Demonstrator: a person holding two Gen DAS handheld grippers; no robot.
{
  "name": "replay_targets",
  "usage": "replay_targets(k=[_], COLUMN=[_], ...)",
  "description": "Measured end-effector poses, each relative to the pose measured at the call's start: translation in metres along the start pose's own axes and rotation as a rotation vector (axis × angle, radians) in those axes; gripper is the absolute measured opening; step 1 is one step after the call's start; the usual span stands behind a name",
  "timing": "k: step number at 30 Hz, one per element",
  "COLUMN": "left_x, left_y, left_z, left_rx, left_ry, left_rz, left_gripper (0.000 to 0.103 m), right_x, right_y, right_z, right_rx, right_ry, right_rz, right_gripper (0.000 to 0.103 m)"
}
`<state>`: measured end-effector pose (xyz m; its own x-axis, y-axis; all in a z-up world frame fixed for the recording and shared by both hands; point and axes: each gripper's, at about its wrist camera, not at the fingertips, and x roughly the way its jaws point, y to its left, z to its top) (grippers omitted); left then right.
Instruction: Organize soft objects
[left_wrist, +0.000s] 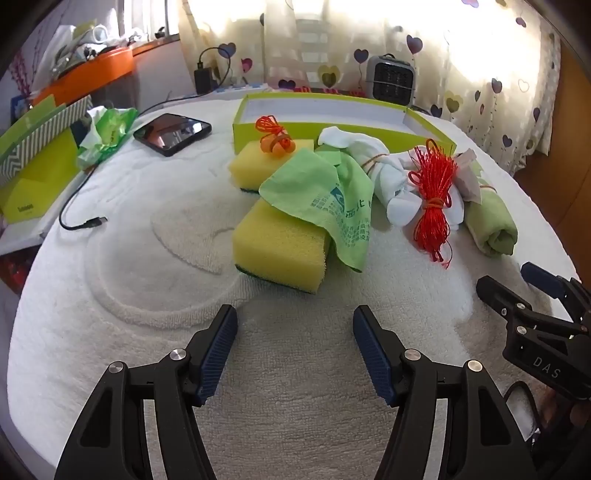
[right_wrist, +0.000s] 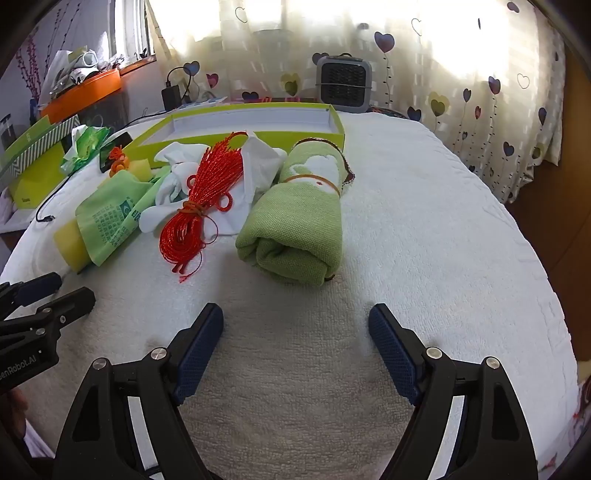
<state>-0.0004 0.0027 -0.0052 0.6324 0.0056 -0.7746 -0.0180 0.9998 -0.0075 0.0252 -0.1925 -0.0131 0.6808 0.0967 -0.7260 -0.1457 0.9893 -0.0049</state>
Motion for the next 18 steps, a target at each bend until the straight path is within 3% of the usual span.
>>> replay_targets(k=[18], left_x=[-0.0017], left_y=[0.0000], left_z=[0.0028], left_rx=[-0.009], left_ry=[0.001], left_rz=[-0.002], left_gripper=[0.064], right_x=[-0.0002], right_y=[-0.0003], right_z=[-0.0005], right_rx=[0.001], right_ry=[-0.004], right_rz=[0.001], right_gripper=[0.081])
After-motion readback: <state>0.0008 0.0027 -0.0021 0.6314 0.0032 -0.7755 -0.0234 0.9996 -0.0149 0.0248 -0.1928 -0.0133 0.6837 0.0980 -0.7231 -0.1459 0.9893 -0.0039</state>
